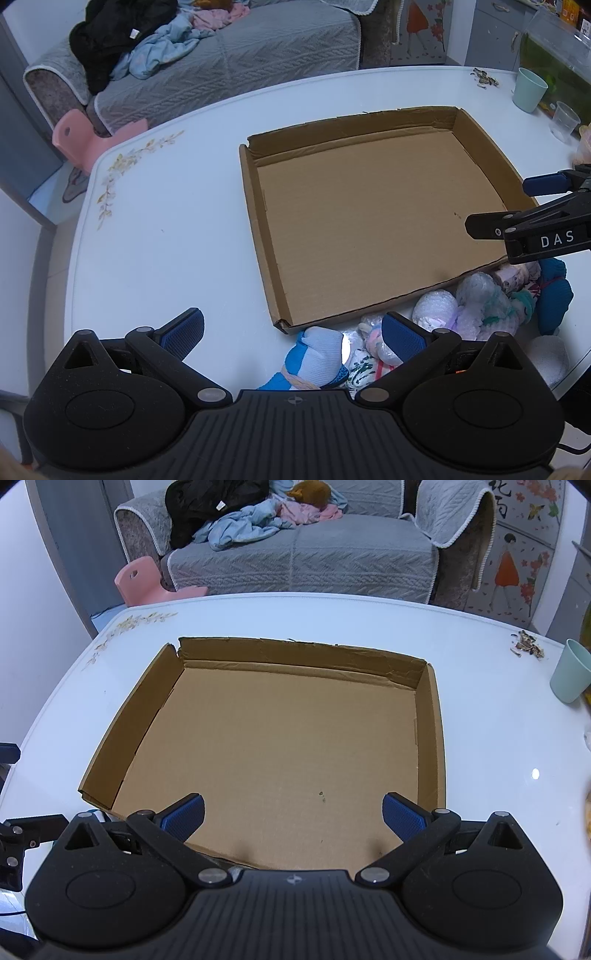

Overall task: Organize objects
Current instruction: 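Move both grippers from the cardboard tray toward the pile of rolled socks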

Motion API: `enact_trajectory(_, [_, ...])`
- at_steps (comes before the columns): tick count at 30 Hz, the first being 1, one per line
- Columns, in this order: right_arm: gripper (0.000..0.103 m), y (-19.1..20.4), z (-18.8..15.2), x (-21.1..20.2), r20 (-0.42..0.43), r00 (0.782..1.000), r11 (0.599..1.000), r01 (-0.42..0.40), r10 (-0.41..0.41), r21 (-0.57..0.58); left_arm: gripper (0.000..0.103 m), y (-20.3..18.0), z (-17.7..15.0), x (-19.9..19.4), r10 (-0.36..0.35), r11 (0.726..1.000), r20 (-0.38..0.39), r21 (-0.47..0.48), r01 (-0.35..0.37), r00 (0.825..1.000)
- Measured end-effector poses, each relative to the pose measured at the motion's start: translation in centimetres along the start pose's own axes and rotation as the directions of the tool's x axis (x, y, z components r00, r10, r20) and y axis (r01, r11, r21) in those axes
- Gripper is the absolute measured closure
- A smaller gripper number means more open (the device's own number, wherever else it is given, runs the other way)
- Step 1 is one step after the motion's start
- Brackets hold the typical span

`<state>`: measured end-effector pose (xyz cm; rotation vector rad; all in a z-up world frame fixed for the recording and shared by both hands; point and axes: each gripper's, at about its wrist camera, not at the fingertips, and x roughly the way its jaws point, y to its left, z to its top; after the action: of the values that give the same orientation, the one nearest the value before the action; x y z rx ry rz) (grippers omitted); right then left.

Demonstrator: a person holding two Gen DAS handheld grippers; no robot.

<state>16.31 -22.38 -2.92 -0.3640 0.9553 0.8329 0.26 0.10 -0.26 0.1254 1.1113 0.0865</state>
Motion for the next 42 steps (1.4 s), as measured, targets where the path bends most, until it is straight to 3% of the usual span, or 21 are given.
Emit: enact_trajectory(42, [0.000,0.19,0.03,-0.10,-0.016,1.000,1.000,-0.008,0.007,-0.015,0.001,-0.04,-0.17,0.73,0.007,1.000,-0.037,-0.001,-0.007,0.999])
